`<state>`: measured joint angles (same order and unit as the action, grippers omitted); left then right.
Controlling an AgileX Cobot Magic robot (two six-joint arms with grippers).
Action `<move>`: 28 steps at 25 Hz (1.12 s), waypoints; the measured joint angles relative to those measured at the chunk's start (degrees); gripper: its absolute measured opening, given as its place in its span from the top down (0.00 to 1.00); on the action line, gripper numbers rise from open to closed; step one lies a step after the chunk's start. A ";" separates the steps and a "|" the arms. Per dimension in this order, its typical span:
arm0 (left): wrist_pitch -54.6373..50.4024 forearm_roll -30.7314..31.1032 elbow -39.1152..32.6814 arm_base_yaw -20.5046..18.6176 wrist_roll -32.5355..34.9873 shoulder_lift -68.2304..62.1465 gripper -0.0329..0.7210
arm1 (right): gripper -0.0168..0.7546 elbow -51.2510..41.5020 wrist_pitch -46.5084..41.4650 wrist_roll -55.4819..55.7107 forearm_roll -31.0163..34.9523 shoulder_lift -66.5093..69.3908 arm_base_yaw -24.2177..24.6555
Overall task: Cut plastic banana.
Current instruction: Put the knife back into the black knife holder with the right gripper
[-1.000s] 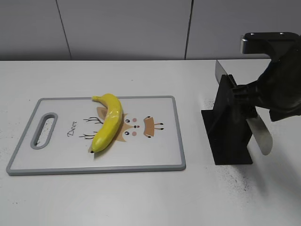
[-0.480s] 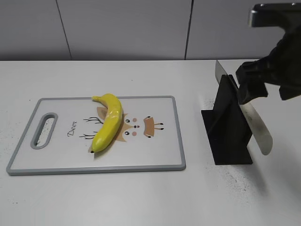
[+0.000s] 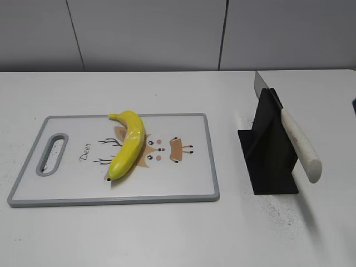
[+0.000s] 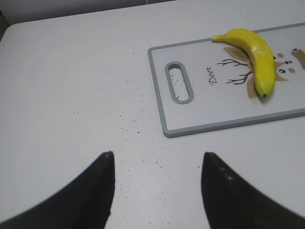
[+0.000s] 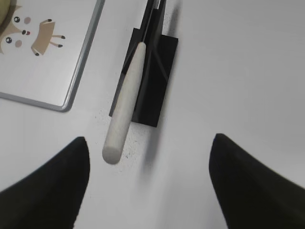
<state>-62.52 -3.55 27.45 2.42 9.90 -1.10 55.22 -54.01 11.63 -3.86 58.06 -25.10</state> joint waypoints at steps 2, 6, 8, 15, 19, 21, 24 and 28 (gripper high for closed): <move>0.00 0.00 0.00 0.00 -0.03 0.00 0.22 | 0.22 -3.82 -0.14 -0.85 0.00 -4.73 0.00; 0.00 0.00 0.00 0.00 0.06 0.00 0.22 | 0.23 -11.34 -0.47 -2.24 -0.05 -14.02 0.00; 0.00 0.00 0.00 0.00 0.01 0.00 0.22 | 0.23 -14.54 -0.53 -2.44 -0.23 -18.65 0.00; 0.00 0.00 0.00 0.00 0.04 0.00 0.22 | 0.23 -22.60 -1.89 -3.42 -0.45 -34.63 0.00; 0.00 0.00 0.00 0.00 0.05 0.00 0.22 | 0.23 -26.08 -5.06 -7.72 -0.45 -42.82 0.00; 0.00 0.00 0.00 0.00 0.06 0.00 0.22 | 0.23 -26.34 -5.42 -8.69 -0.39 -46.51 0.00; 0.00 0.00 0.00 0.00 0.00 0.00 0.22 | 0.23 -26.40 -5.47 -9.11 -0.39 -51.78 0.00; 0.00 0.00 0.00 0.00 0.05 0.00 0.22 | 0.23 -26.40 -5.54 -9.15 -0.39 -57.18 0.00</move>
<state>-62.52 -3.55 27.45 2.42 9.95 -1.10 28.82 -59.55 2.48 -4.25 0.88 -25.10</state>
